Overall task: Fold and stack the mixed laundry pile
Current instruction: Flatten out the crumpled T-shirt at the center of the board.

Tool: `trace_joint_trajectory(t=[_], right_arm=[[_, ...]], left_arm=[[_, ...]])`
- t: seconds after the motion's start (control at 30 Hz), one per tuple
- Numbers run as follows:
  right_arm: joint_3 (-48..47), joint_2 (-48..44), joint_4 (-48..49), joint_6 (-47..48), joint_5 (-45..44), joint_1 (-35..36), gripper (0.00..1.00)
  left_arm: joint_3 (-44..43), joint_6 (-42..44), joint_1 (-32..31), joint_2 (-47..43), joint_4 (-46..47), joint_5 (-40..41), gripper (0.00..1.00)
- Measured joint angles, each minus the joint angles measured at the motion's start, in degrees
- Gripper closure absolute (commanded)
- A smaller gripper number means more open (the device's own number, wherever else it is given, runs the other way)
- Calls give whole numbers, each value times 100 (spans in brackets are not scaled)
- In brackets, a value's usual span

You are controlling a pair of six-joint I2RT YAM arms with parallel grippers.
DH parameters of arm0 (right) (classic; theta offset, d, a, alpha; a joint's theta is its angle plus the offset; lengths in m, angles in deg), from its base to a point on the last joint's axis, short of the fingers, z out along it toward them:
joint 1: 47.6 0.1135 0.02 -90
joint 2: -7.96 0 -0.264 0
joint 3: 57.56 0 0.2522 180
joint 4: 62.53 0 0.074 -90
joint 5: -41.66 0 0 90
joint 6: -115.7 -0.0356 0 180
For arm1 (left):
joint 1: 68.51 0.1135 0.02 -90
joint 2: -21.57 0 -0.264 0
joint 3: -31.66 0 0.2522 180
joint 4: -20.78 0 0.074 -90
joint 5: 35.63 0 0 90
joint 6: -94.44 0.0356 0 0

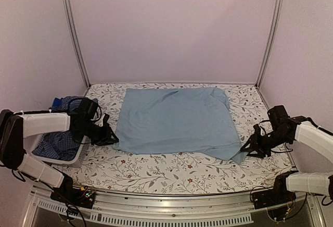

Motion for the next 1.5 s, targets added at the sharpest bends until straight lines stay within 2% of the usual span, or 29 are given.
trace_joint_trajectory(t=[0.07, 0.1, 0.2, 0.3, 0.4, 0.57, 0.77, 0.87, 0.97, 1.13, 1.2, 1.27, 1.37, 1.5], right_arm=[[-17, -223, -339, -37, 35, 7, 23], [-55, -328, -501, -57, 76, 7, 21], [-413, -505, -920, -17, 85, 11, 23], [-1021, -476, -848, 125, 0, 11, 29], [-1381, 22, -422, 317, 46, 13, 31], [-2070, 1987, 452, 608, 116, 136, 33], [-3434, 3963, 1091, 1049, 35, 369, 39], [-3757, 4697, 1335, 1239, -68, 481, 43], [-3674, 5141, 1346, 1366, -197, 573, 45], [-2944, 4736, 1685, 1469, -170, 682, 44], [-2378, 4306, 1779, 1453, -96, 807, 40], [-1917, 3880, 1685, 1408, 28, 925, 34], [-1449, 3108, 1047, 1255, 46, 1016, 29], [-1456, 1803, 485, 927, -203, 839, 29]], left_arm=[[-205, -72, -9, -57, -448, 251, 38], [-348, -144, -9, -131, -713, 404, 32], [-743, -249, -11, -483, -1222, 741, 30], [-1088, -181, -101, -737, -1228, 822, 31], [-1456, -7, -442, -422, -1126, 824, 33], [-2133, 289, -850, 881, -964, 898, 39], [-3554, 682, -1060, 2824, -944, 1123, 48], [-3768, 765, -1193, 3276, -933, 1220, 52], [-3700, 815, -1294, 3453, -986, 1261, 56], [-3204, 822, -1412, 3237, -951, 1292, 60], [-2896, 800, -1495, 2999, -966, 1287, 54], [-2583, 767, -1591, 2710, -1034, 1266, 44], [-2087, 586, -1681, 2072, -1384, 1279, 40], [-1991, 232, -1622, 1213, -1768, 1469, 36]])
